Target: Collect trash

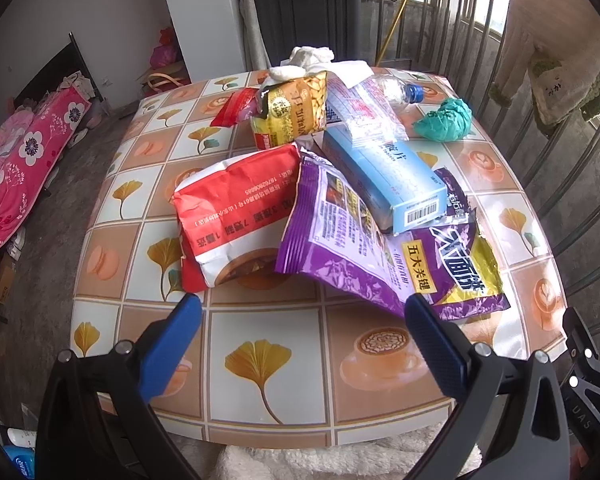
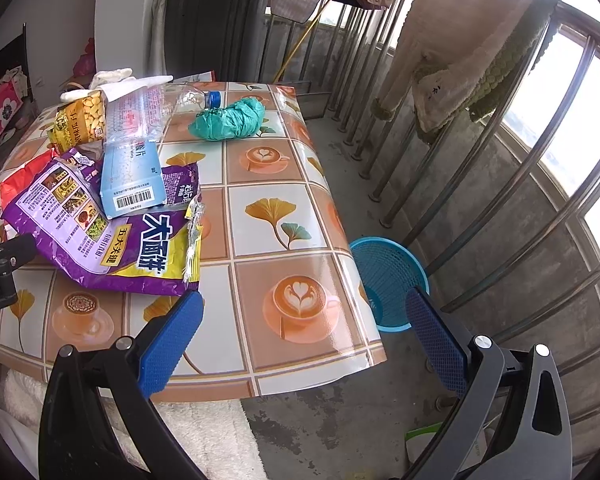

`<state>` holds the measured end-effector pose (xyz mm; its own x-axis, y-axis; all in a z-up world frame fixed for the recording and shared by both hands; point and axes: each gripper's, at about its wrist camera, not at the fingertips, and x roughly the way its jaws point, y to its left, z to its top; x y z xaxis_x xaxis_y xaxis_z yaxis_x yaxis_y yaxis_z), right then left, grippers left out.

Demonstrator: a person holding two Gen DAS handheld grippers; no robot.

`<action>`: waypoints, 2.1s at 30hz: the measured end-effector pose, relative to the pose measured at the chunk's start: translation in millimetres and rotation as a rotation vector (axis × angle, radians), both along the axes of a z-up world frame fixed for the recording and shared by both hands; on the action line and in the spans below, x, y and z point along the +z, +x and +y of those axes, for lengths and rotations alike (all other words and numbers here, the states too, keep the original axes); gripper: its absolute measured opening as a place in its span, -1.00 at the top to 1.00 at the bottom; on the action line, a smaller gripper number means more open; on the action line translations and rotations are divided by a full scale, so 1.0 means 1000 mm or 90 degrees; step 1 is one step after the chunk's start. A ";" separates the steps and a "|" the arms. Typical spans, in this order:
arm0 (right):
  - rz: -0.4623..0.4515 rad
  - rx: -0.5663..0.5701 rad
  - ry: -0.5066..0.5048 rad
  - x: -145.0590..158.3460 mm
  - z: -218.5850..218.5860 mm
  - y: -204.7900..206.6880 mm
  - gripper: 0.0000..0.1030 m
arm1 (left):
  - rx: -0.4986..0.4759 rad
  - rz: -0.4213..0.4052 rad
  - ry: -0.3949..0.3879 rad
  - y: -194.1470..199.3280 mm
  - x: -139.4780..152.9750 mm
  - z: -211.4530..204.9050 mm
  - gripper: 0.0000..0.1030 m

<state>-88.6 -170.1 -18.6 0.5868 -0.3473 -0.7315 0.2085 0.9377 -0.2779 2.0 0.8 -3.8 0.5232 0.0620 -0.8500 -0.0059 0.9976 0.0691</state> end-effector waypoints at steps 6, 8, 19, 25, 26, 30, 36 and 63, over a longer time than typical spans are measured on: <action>0.000 0.000 0.000 0.000 0.000 0.000 -0.88 | 0.005 -0.002 0.001 0.000 0.002 0.003 -0.92; 0.000 0.000 0.001 0.000 0.000 0.000 -0.88 | 0.005 -0.002 0.002 0.000 0.002 0.002 -0.92; -0.001 0.001 0.001 -0.001 0.003 0.000 -0.88 | 0.005 0.000 0.002 0.000 0.001 0.003 -0.92; -0.002 0.004 0.010 -0.001 0.003 0.000 -0.88 | 0.007 0.000 0.001 -0.001 0.000 0.004 -0.92; -0.002 0.004 0.010 -0.001 0.003 0.000 -0.88 | 0.007 0.000 0.001 -0.001 0.000 0.004 -0.92; -0.002 0.004 0.011 -0.001 0.003 0.000 -0.88 | 0.006 0.000 0.001 -0.001 0.000 0.004 -0.92; -0.001 0.004 0.010 -0.001 0.005 0.001 -0.88 | 0.007 0.001 0.001 -0.001 -0.001 0.005 -0.92; -0.197 0.167 0.110 0.062 0.048 0.070 -0.88 | -0.082 -0.186 -0.092 0.027 0.056 0.079 -0.92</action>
